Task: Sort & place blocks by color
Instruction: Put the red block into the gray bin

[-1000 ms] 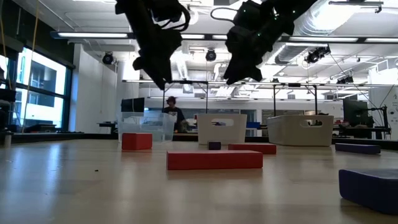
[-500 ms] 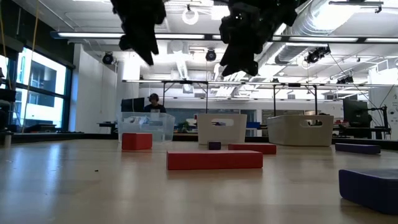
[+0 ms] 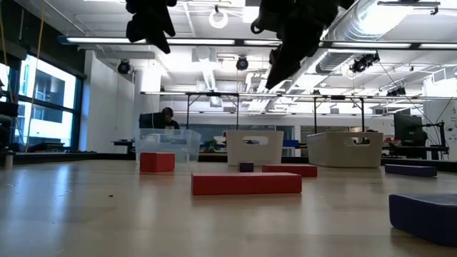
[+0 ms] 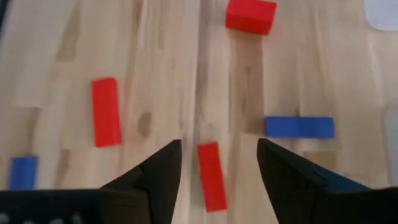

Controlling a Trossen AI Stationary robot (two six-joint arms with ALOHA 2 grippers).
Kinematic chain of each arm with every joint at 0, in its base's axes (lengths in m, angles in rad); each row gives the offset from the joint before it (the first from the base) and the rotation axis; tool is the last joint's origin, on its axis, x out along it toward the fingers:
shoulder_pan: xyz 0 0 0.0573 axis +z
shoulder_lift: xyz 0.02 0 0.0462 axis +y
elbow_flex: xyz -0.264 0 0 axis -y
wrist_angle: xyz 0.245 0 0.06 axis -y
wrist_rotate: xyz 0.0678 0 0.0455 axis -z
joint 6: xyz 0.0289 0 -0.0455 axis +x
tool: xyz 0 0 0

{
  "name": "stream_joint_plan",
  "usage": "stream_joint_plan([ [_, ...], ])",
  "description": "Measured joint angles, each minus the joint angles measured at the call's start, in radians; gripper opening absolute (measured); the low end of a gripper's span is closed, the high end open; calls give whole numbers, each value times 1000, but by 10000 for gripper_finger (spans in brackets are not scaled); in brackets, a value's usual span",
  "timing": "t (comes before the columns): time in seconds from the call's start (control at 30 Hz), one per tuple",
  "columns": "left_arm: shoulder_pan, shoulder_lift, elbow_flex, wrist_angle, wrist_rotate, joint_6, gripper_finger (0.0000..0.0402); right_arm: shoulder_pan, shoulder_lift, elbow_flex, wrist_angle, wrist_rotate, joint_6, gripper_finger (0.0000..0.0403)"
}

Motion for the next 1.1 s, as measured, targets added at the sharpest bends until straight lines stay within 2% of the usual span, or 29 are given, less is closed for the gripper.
stream_joint_plan([
  [0.13,-15,8,-12,-34,-6,-4,131,40,1,0,-22,95,-1,200],
  [0.33,-31,16,-47,-43,-13,-26,131,73,35,-12,-39,86,44,200],
  [0.47,-43,16,-80,-42,-13,-27,131,99,81,-16,-47,126,43,200],
  [0.87,-48,16,-90,-37,-35,-27,131,102,216,-16,-42,128,-59,200],
  [1.1,-48,16,-90,-37,-39,-27,131,101,286,-16,-38,140,-63,200],
])
